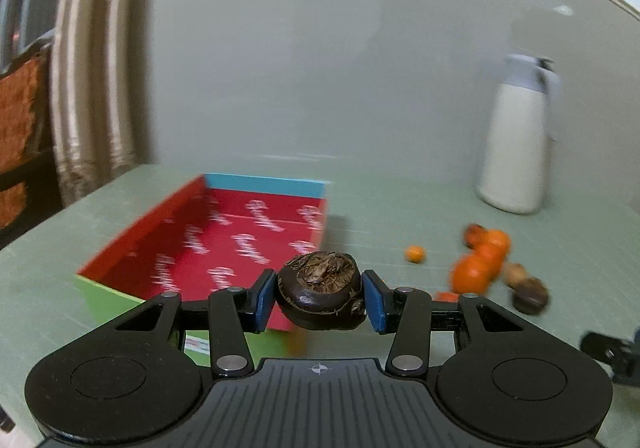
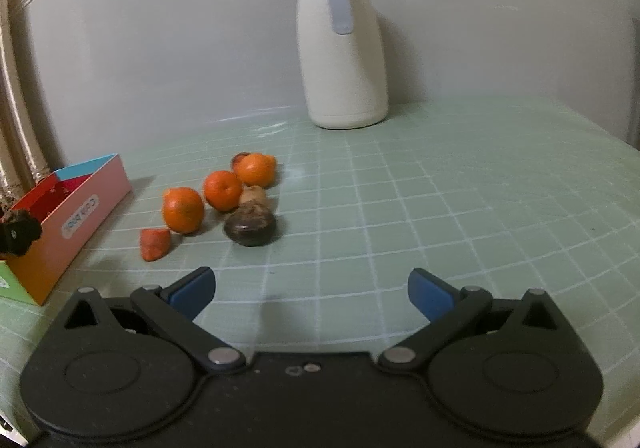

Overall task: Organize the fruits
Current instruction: 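Carry the water chestnut with the left gripper into the red box and release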

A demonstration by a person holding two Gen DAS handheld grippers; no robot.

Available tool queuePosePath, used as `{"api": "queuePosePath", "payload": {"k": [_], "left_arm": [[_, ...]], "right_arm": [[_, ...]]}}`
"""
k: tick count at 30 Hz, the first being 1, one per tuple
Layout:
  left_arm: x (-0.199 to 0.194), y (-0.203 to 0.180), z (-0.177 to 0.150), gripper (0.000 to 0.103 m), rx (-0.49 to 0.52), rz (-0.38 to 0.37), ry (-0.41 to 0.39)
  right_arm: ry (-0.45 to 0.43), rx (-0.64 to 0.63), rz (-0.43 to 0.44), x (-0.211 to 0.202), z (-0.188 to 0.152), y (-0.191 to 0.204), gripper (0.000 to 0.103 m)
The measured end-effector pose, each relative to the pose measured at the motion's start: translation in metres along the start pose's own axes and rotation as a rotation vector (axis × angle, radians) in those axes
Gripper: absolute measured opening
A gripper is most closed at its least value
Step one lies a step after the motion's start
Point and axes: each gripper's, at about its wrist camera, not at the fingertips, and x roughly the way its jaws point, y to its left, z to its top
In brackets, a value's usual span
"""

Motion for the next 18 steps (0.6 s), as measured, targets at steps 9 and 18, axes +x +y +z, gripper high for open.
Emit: {"api": "queuePosePath", "payload": {"k": [9, 18], "left_arm": [[0.038, 0.056, 0.013, 0.046, -0.084, 0.133, 0.067], [0.069, 0.077, 0.017, 0.047, -0.101, 0.238, 0.133]], "right_arm": [[0.015, -0.042, 0.034, 0.009, -0.001, 0.024, 0.103], [0.025, -0.046, 0.06, 0.016, 0.001, 0.037, 0.103]]}}
